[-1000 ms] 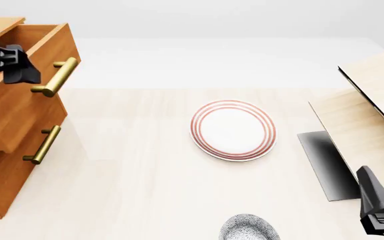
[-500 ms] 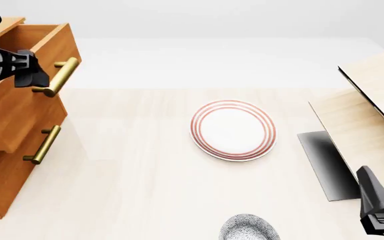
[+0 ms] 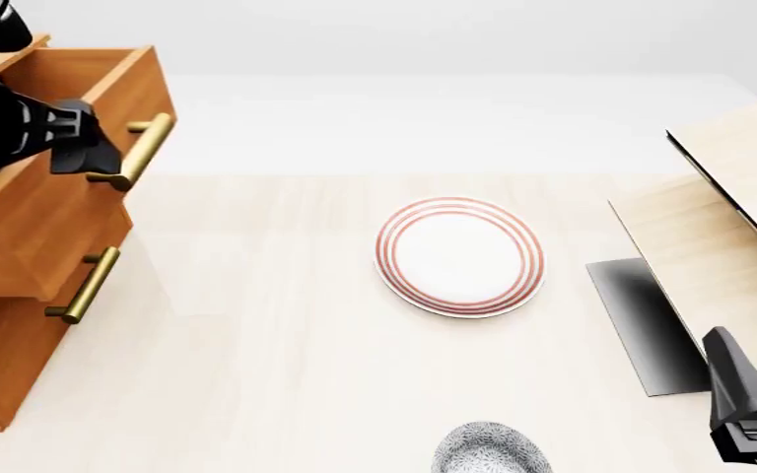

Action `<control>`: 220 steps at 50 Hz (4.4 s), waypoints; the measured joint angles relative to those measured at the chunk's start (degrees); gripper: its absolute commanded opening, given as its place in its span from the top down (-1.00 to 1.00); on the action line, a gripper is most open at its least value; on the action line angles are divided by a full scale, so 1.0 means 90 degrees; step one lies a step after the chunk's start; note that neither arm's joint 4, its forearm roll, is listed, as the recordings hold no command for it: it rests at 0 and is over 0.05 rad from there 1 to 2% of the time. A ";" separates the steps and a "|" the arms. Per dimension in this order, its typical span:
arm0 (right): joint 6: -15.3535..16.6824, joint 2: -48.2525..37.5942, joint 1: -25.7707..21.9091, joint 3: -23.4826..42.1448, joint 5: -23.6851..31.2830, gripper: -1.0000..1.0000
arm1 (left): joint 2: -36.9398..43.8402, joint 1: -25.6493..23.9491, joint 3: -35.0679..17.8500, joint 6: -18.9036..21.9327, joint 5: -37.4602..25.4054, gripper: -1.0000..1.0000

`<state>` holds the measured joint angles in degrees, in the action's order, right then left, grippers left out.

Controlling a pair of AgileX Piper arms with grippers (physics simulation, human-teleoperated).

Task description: Open the top drawer of the cabinet and put the bowl in it.

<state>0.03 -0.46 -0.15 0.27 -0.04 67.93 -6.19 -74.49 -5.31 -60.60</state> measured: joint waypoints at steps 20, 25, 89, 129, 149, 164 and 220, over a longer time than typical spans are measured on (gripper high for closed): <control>-0.0002 -0.0001 0.0002 0.0000 0.0000 -1.00 | 0.0038 -0.0427 -0.0001 -0.0114 0.0017 -1.00; -0.0001 -0.0001 0.0001 0.0000 0.0000 -1.00 | 0.0062 -0.0521 0.0003 -0.0140 0.0032 -1.00; -0.0001 0.0000 0.0001 0.0000 0.0000 -1.00 | 0.0598 -0.1637 -0.0272 -0.0480 0.0167 -1.00; -0.0001 0.0000 0.0001 0.0000 0.0000 -1.00 | 0.0277 -0.1329 -0.0792 0.0059 -0.0394 -1.00; -0.0001 -0.0001 0.0002 0.0000 0.0000 -1.00 | 0.0075 -0.1303 -0.1224 0.0303 -0.0769 -1.00; -0.0001 -0.0001 0.0001 0.0000 0.0000 -1.00 | -0.0155 -0.1485 -0.1594 0.0841 -0.0926 -1.00; -0.0002 -0.0001 0.0002 0.0000 0.0000 -1.00 | -0.0438 -0.3196 -0.1109 0.1107 -0.0417 -1.00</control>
<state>0.02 -0.47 -0.13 0.27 -0.04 63.99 -34.96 -84.47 4.65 -64.35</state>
